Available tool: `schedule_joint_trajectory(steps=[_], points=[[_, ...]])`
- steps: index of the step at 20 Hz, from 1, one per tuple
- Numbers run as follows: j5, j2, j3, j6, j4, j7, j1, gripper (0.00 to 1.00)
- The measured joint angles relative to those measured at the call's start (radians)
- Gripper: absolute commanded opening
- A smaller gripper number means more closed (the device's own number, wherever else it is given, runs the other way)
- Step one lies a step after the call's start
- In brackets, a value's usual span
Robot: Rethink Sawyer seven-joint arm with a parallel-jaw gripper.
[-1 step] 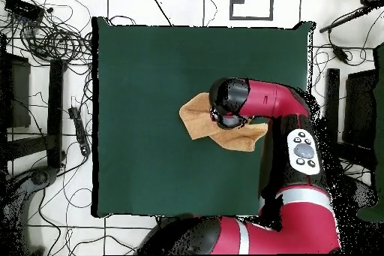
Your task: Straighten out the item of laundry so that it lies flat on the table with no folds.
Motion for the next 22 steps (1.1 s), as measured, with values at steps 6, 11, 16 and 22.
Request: schedule_joint_trajectory(steps=[6, 11, 16, 22], points=[[0.007, 0.0, 0.0, 0.0, -0.012, 0.0, 0.004, 0.0], [0.015, 0.0, 0.0, 0.0, -0.023, 0.0, 0.008, 0.0], [0.022, 0.001, 0.0, 0.0, -0.034, 0.0, 0.012, 0.0], [0.043, 0.003, 0.0, 0.0, -0.059, 0.0, 0.025, 0.0]])
